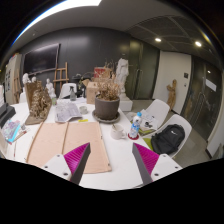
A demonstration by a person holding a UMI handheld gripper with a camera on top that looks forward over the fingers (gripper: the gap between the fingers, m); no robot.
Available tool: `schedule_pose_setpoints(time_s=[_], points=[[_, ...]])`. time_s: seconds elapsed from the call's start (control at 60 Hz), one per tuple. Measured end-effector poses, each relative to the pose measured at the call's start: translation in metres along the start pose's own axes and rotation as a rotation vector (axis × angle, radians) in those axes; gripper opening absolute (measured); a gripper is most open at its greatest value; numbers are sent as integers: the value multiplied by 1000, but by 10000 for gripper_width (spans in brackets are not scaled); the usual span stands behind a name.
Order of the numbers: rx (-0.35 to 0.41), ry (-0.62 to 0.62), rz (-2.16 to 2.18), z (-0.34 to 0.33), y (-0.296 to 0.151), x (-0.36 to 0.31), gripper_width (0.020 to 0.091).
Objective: Pour water
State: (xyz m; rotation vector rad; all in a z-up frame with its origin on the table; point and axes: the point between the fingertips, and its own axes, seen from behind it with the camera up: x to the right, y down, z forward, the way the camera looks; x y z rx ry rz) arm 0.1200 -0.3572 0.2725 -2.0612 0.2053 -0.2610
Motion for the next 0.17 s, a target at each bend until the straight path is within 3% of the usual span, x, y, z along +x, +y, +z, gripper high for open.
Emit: schedule_pose_setpoints(time_s=[0.167], points=[[-32,3,7,-6,15,-4,855]])
